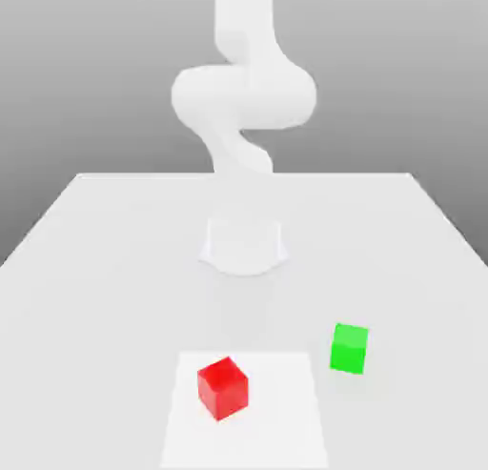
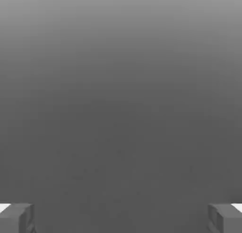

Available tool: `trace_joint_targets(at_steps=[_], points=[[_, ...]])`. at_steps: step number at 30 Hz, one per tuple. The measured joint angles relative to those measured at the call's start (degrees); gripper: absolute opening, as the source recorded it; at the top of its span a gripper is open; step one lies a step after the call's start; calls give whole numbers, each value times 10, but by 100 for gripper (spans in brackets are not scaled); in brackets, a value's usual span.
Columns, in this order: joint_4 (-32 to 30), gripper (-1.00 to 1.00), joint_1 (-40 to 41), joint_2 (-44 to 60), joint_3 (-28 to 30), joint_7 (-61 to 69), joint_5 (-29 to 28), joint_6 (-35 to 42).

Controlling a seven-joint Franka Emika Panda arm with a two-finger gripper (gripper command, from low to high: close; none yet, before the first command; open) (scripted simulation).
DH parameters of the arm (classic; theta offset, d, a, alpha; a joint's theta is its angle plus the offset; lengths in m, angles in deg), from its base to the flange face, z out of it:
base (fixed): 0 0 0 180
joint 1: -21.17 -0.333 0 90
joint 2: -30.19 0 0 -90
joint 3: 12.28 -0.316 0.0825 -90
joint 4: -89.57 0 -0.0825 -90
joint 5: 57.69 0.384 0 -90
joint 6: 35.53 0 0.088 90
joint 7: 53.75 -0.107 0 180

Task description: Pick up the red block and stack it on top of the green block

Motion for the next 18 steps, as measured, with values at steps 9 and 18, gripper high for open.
trace_joint_targets(at_steps=[9,18], points=[[-96,0,-11,193,31,121,-42,-105],[-191,0,-18,379,59,292,-10,-211]])
